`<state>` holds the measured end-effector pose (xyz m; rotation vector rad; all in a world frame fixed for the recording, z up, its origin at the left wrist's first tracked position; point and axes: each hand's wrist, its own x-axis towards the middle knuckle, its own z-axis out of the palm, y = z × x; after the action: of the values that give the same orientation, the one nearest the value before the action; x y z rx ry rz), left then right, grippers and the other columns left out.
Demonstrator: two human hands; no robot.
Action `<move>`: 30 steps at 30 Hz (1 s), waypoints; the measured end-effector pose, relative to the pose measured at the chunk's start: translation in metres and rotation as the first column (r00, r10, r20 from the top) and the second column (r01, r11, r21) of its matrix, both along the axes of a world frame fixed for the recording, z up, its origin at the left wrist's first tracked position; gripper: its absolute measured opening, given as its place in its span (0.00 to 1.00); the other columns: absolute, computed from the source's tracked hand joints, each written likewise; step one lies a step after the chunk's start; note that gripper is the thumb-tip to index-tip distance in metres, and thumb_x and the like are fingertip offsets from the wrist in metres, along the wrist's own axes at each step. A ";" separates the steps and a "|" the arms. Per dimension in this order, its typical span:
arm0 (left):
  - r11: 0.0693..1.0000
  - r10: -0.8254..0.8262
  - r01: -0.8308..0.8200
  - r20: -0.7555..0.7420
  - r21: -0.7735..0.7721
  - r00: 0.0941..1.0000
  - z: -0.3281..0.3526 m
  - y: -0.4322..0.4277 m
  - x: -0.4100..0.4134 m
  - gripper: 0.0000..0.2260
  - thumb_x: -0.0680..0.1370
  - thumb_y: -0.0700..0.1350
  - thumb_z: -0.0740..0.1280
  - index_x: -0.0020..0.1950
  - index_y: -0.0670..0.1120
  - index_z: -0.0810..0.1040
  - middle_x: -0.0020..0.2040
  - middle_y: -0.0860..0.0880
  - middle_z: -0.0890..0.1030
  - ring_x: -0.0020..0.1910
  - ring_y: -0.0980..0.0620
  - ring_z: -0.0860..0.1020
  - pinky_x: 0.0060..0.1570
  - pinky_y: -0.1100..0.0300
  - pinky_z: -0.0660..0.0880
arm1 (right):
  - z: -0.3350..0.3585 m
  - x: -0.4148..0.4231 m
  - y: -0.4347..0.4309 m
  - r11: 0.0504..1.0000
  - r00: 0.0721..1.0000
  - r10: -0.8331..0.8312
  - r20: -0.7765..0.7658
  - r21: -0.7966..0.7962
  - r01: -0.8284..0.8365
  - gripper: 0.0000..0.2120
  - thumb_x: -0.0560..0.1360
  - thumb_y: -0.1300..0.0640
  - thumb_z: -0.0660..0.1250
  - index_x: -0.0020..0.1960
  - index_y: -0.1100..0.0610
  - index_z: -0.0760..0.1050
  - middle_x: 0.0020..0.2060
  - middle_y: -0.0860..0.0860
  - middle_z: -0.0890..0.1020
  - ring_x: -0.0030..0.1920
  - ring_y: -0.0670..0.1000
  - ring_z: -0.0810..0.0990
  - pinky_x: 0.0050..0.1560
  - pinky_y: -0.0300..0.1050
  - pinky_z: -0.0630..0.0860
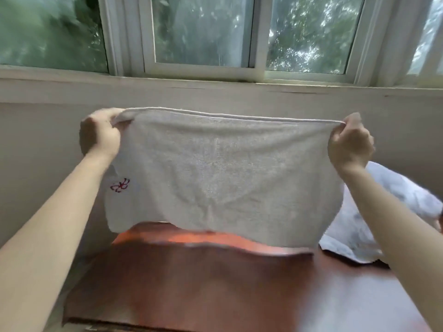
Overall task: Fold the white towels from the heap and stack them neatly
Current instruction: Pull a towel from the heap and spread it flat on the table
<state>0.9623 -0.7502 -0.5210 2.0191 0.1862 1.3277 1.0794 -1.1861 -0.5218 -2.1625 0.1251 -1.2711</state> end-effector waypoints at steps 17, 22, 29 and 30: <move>0.907 0.059 0.389 -0.965 0.159 0.257 -0.254 -0.137 -0.058 0.29 0.78 0.63 0.52 0.76 0.50 0.62 0.76 0.45 0.60 0.75 0.47 0.59 0.72 0.55 0.56 | -0.224 -0.097 -0.021 0.799 0.558 0.253 -0.791 -0.154 -0.581 0.14 0.76 0.65 0.59 0.59 0.58 0.76 0.61 0.56 0.77 0.61 0.54 0.74 0.53 0.41 0.68; 0.907 0.201 0.243 -0.860 0.345 0.469 -0.288 -0.163 -0.072 0.23 0.78 0.63 0.52 0.72 0.57 0.63 0.73 0.47 0.63 0.72 0.46 0.61 0.70 0.49 0.57 | -0.269 -0.091 -0.027 0.774 0.607 0.116 -0.786 -0.312 -0.551 0.18 0.81 0.46 0.50 0.59 0.54 0.73 0.62 0.53 0.76 0.60 0.55 0.74 0.56 0.48 0.69; 0.968 -0.046 0.240 -0.888 0.074 0.458 -0.262 -0.150 -0.068 0.19 0.81 0.59 0.54 0.43 0.48 0.77 0.52 0.48 0.77 0.53 0.47 0.77 0.50 0.56 0.70 | -0.235 -0.094 -0.052 0.793 0.003 -0.207 -0.978 -0.170 -0.584 0.25 0.82 0.44 0.49 0.44 0.58 0.78 0.36 0.54 0.83 0.33 0.51 0.82 0.31 0.39 0.77; 0.968 -0.022 0.231 -0.880 0.100 0.475 -0.264 -0.152 -0.066 0.17 0.81 0.57 0.54 0.43 0.49 0.75 0.51 0.49 0.78 0.52 0.47 0.77 0.49 0.56 0.70 | -0.237 -0.097 -0.055 0.818 -0.051 -0.196 -0.979 -0.135 -0.559 0.26 0.82 0.45 0.49 0.41 0.59 0.78 0.32 0.55 0.83 0.29 0.52 0.82 0.28 0.38 0.76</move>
<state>0.8959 -0.9022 -0.7846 2.6719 0.3554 0.0645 0.9828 -1.2410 -0.7591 -2.9614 0.0181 0.9580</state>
